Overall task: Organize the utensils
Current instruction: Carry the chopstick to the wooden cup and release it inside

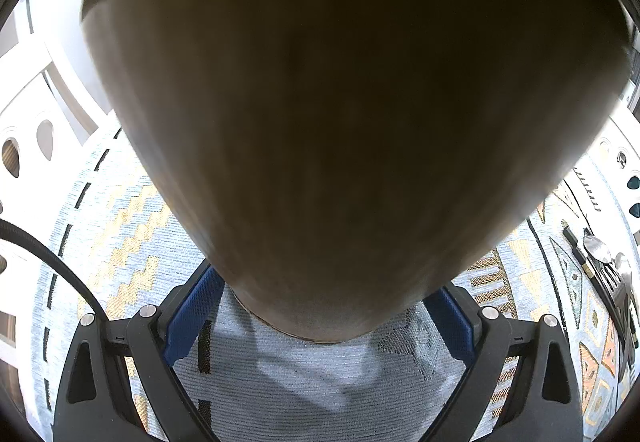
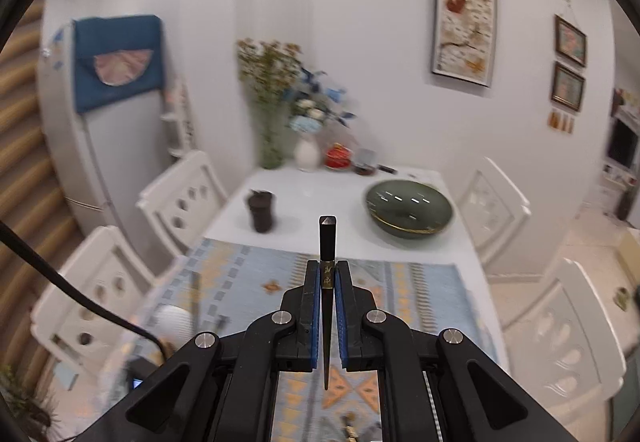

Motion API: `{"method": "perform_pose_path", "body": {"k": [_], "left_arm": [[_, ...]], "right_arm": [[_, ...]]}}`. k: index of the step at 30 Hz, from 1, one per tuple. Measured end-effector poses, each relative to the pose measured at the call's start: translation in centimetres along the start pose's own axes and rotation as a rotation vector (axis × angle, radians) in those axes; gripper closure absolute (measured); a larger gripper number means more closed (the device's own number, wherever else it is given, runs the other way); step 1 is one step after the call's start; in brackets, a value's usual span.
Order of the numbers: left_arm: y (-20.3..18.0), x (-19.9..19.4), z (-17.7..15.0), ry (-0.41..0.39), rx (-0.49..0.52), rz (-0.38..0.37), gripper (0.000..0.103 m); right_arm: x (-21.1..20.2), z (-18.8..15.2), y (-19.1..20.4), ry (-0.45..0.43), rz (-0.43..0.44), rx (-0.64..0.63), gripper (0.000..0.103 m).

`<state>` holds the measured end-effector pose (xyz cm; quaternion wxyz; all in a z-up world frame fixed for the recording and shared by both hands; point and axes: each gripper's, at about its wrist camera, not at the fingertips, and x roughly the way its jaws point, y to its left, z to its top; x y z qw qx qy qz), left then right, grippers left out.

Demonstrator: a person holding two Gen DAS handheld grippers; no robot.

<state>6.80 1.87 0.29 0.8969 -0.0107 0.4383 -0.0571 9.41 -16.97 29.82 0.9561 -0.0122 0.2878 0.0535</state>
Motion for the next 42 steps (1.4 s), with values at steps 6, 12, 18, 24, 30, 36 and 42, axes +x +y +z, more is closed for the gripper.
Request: {"method": "perform_pose_path", "body": {"k": [6, 12, 18, 24, 30, 36, 42], "left_arm": [[0.0, 0.0, 0.0, 0.000, 0.000, 0.000, 0.006], [-0.2, 0.1, 0.0, -0.001, -0.001, -0.001, 0.006], [-0.2, 0.1, 0.1, -0.001, -0.002, -0.003, 0.006], [-0.2, 0.0, 0.1, -0.004, -0.002, -0.006, 0.006], [-0.6, -1.1, -0.1, -0.052, 0.009, -0.009, 0.006], [-1.2, -1.2, 0.1, -0.059, 0.010, -0.006, 0.006], [-0.8, -1.0, 0.1, -0.051, 0.010, -0.008, 0.006]], "right_arm": [[-3.1, 2.7, 2.8, -0.112, 0.144, 0.005, 0.097], [-3.0, 3.1, 5.8, -0.126, 0.236, -0.016, 0.097], [1.0, 1.3, 8.5, -0.024, 0.287, -0.017, 0.097], [4.5, -0.7, 9.2, 0.073, 0.306, 0.000, 0.097], [6.8, -2.1, 9.0, 0.143, 0.298, 0.004, 0.097], [9.4, -3.3, 8.2, 0.239, 0.298, 0.037, 0.097], [10.8, -3.7, 7.5, 0.311, 0.298, 0.071, 0.095]]}}
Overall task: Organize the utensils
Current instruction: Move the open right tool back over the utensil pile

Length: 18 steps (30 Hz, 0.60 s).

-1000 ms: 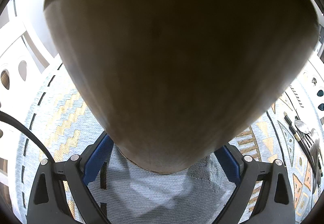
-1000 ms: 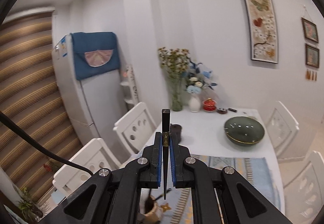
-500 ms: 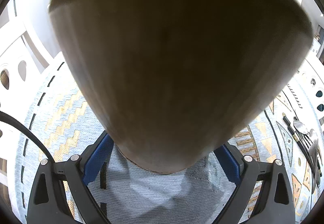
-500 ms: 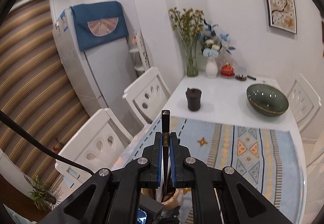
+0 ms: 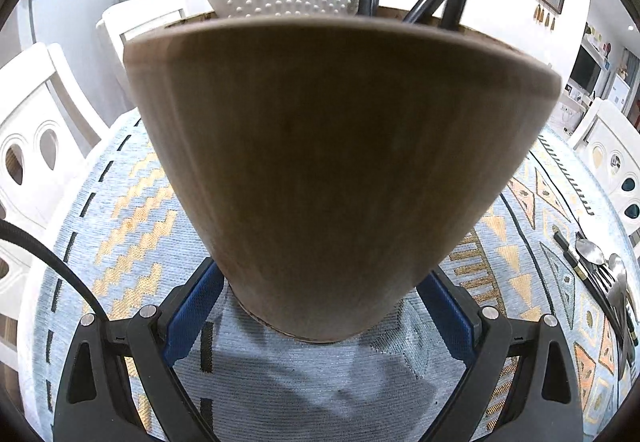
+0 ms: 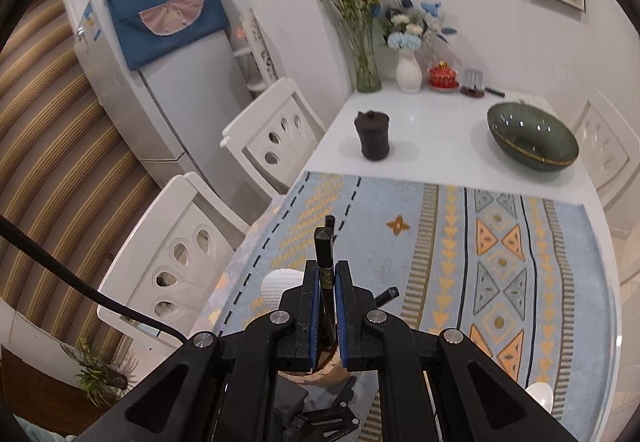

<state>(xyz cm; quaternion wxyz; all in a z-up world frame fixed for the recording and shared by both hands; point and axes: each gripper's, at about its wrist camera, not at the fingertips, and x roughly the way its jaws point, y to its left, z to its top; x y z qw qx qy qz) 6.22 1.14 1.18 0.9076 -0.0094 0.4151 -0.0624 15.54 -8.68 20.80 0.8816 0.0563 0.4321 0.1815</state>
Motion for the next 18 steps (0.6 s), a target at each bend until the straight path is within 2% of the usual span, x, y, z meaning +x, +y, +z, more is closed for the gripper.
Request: {"method": "perform_pose_path", "body": {"k": [6, 15, 18], "left_arm": [[0.9, 0.6, 0.1, 0.007, -0.002, 0.000, 0.006], [1.1, 0.9, 0.2, 0.013, -0.006, -0.001, 0.006], [1.2, 1.0, 0.3, 0.016, -0.007, -0.001, 0.006]], "right_arm": [[-0.3, 0.2, -0.3, -0.001, -0.010, -0.009, 0.076], [-2.8, 0.7, -3.2, -0.056, -0.080, 0.034, 0.075], [-3.7, -0.1, -5.1, -0.062, -0.119, 0.073, 0.067]]}}
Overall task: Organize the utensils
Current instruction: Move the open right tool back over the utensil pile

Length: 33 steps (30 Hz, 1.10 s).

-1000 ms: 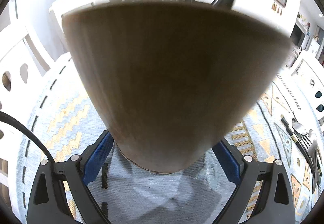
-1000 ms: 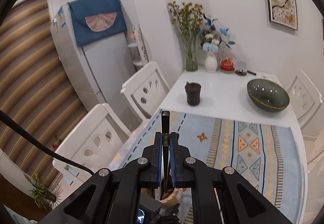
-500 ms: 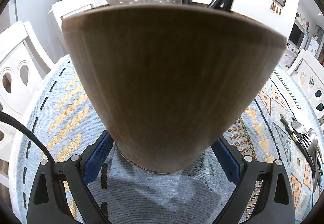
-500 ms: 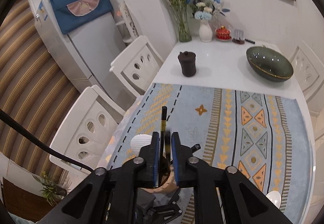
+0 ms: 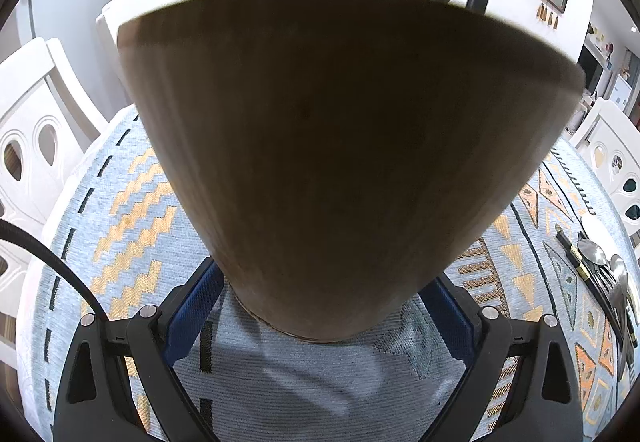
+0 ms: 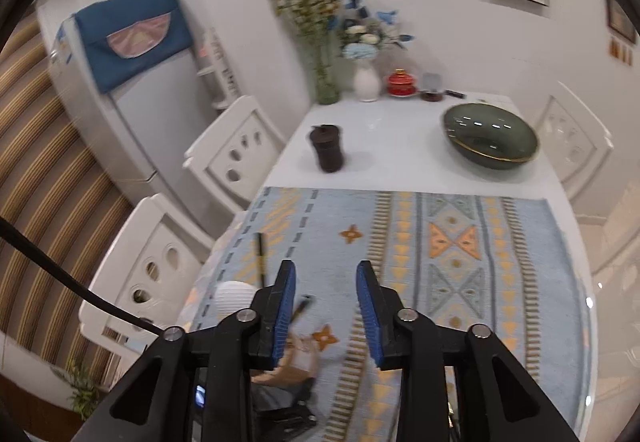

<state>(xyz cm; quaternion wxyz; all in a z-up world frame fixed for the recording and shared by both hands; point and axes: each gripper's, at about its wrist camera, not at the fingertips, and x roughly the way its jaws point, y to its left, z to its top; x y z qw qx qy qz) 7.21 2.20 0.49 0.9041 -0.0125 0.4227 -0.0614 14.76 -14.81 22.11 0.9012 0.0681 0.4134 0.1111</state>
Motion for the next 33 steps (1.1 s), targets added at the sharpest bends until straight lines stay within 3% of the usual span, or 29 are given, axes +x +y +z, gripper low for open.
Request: {"method": "perform_pose_path", "body": {"k": [8, 13, 19, 24, 27, 29, 30, 31, 33], "left_arm": [[0.6, 0.5, 0.3, 0.014, -0.012, -0.002, 0.006], [0.8, 1.1, 0.4, 0.025, -0.005, 0.006, 0.006], [0.7, 1.5, 0.4, 0.031, -0.002, 0.007, 0.006], [0.3, 1.9, 0.5, 0.038, 0.007, 0.018, 0.006], [0.1, 2.0, 0.5, 0.038, 0.007, 0.018, 0.006], [0.0, 2.0, 0.5, 0.036, 0.008, 0.017, 0.006], [0.0, 2.0, 0.5, 0.033, 0.008, 0.016, 0.006], [0.0, 1.9, 0.5, 0.031, 0.007, 0.015, 0.006], [0.2, 1.5, 0.2, 0.016, 0.004, 0.014, 0.006]], "right_arm": [[1.5, -5.6, -5.0, 0.126, -0.170, 0.058, 0.064], [4.0, -12.1, -6.9, 0.254, -0.163, 0.142, 0.064], [8.4, -18.8, -7.2, 0.401, -0.191, 0.119, 0.064], [9.9, -21.3, -7.2, 0.384, -0.244, 0.073, 0.064], [9.8, -22.4, -6.6, 0.307, -0.279, 0.036, 0.062], [9.9, -22.7, -6.1, 0.265, -0.306, 0.005, 0.054], [9.9, -23.0, -6.2, 0.239, -0.324, -0.006, 0.043], [9.8, -23.3, -6.4, 0.214, -0.355, -0.007, 0.024], [9.7, -23.9, -7.9, 0.191, -0.358, 0.055, 0.002]]}}
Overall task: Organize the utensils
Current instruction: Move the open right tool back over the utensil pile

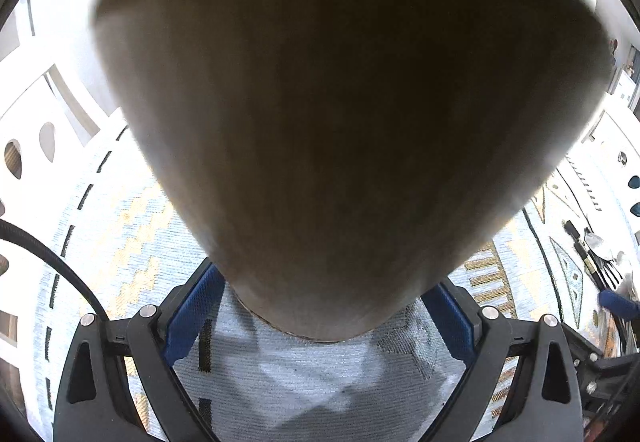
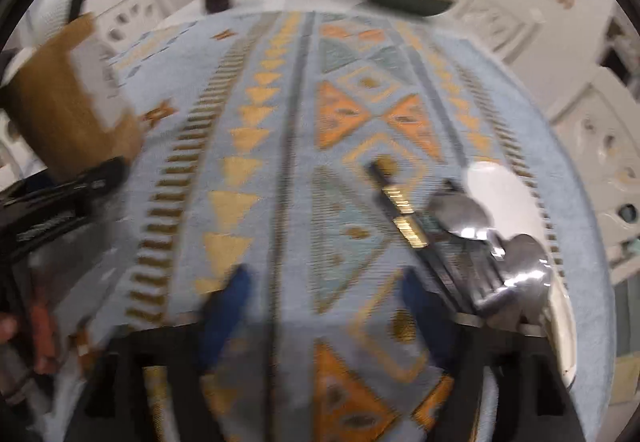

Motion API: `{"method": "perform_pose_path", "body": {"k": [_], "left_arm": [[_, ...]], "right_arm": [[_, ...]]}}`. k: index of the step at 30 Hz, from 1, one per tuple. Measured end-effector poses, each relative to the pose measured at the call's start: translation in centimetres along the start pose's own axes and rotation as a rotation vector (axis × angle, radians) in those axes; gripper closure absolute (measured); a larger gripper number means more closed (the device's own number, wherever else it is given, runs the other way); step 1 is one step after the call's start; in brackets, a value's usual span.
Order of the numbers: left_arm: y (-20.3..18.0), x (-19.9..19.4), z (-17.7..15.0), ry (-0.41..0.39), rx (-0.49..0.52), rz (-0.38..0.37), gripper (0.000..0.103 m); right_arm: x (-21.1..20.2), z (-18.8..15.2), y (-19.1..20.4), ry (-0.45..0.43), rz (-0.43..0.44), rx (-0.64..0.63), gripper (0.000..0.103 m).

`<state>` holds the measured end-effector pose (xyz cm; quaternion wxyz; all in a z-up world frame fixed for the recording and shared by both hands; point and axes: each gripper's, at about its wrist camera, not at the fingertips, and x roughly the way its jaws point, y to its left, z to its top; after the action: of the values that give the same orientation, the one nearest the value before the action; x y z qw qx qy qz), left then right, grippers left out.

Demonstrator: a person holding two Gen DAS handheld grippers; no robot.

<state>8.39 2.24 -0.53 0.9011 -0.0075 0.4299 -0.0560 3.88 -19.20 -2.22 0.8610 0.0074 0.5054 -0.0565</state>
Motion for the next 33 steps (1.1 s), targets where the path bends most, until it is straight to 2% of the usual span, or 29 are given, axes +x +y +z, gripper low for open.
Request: {"method": "perform_pose_path", "body": {"k": [2, 5, 8, 14, 19, 33], "left_arm": [[0.0, -0.2, -0.1, -0.014, 0.001, 0.002, 0.006], [-0.1, -0.4, -0.1, -0.023, 0.004, 0.009, 0.007], [-0.4, -0.9, -0.2, -0.040, 0.008, -0.001, 0.011], [-0.1, -1.3, -0.8, -0.046, 0.008, -0.003, 0.011], [-0.6, -2.5, -0.9, -0.084, 0.019, 0.016, 0.010], [-2.0, -2.8, -1.0, -0.076, 0.027, 0.029, 0.010]], "right_arm": [[0.1, -0.1, -1.0, -0.017, 0.043, 0.050, 0.000], [-0.1, -0.7, -0.4, -0.060, 0.015, 0.001, 0.000], [-0.1, -1.1, 0.0, -0.092, 0.013, 0.035, 0.000], [-0.2, -1.3, 0.0, -0.092, 0.012, 0.036, 0.000], [-0.2, -1.2, 0.1, -0.093, 0.012, 0.035, 0.000], [-0.1, -1.2, 0.0, -0.093, 0.011, 0.035, 0.000]]}}
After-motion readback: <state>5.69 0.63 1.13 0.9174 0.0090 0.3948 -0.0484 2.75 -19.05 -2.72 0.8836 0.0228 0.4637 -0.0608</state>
